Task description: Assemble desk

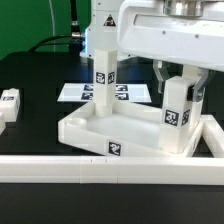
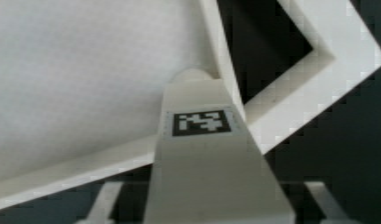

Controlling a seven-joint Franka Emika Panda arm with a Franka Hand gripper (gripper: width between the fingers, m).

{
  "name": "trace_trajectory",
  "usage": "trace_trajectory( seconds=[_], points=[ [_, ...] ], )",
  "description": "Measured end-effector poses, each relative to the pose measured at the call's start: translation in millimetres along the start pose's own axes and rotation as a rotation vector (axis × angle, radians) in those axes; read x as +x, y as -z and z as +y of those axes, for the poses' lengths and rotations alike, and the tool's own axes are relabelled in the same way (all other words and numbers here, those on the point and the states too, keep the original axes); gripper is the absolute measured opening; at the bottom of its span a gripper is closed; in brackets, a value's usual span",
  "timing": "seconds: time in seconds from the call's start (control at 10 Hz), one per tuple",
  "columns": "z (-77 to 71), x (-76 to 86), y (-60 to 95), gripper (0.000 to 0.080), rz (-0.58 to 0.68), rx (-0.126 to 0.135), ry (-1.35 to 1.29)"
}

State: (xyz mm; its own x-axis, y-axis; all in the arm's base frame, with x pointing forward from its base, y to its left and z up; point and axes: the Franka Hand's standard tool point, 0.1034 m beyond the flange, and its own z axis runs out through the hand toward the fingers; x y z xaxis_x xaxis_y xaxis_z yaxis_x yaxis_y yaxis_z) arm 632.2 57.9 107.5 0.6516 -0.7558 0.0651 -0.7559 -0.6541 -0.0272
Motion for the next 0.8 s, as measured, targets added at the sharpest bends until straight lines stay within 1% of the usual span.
trace_trajectory(
  seconds=[0.1, 0.2, 0.3, 0.4, 0.5, 0.6, 0.7, 0.8],
  points=[
    [-0.8, -1.2, -0.6, 0.0325, -0.001, 0.001, 0.003],
    [-0.9, -1.2, -0.6, 0.0507, -0.001, 0.001, 0.005],
    [-0.8, -1.3, 1.4, 0.0623, 0.001, -0.001, 0.074],
    [-0.7, -3.6, 10.5, 0.0623, 0.003, 0.007, 0.18],
    [4.6, -7.9, 19.6, 0.0642, -0.003, 0.017, 0.211],
    [19.6, -9.6, 27.9, 0.0642, -0.012, 0.025, 0.251],
    [34.6, -4.9, 33.7, 0.0648, -0.017, 0.026, 0.294],
    [49.1, 3.1, 36.5, 0.0648, -0.018, 0.023, 0.29]
  ],
)
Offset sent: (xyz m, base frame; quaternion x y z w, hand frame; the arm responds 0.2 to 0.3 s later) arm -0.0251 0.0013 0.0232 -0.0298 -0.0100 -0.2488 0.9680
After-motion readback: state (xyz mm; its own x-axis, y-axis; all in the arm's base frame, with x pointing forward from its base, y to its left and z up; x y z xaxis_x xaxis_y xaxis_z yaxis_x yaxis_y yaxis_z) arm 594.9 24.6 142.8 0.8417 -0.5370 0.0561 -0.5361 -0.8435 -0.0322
